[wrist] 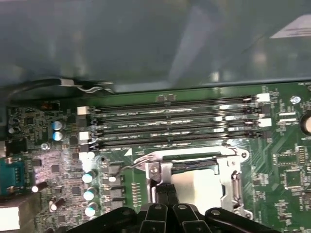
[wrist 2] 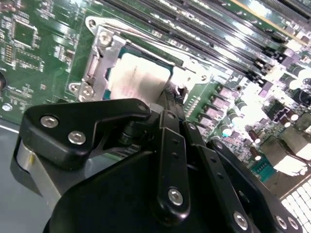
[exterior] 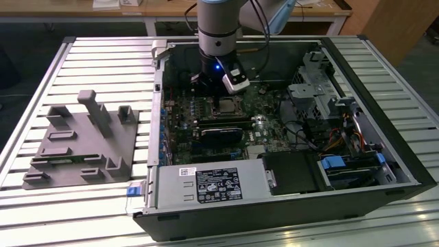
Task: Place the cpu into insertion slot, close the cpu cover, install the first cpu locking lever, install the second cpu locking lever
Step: 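Close the cpu cover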
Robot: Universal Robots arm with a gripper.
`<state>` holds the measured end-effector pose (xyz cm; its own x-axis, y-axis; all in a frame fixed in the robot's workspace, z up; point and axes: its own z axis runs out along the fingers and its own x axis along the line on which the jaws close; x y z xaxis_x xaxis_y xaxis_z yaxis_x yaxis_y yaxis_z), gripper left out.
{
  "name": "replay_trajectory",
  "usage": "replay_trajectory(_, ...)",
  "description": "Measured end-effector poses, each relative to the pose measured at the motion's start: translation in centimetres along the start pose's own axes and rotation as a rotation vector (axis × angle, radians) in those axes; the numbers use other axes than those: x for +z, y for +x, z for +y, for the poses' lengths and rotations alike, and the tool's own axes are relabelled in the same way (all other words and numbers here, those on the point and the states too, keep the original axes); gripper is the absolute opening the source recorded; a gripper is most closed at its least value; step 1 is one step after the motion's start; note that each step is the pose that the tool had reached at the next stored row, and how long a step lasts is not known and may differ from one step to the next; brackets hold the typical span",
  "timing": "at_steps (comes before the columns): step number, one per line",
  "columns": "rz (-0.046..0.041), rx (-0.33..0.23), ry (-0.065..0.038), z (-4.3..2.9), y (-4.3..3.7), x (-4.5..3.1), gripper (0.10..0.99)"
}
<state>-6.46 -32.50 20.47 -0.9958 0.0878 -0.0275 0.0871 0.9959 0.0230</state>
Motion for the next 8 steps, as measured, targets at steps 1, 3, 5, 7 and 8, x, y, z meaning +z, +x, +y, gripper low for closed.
replay_trajectory(1, -0.0002, 0.000, 0.000, -0.01, 0.09, 0.05, 0.106)
replay_trajectory(3, -0.0001, 0.000, 0.000, -0.02, 0.13, 0.19, 0.106)
replay_trajectory(5, 0.0001, 0.000, 0.001, -0.04, 0.15, 0.35, 0.106)
replay_trajectory(7, 0.0001, 0.000, 0.001, -0.05, 0.16, 0.42, 0.106)
replay_trajectory(8, -0.0001, 0.000, 0.001, -0.04, 0.15, 0.43, 0.106)
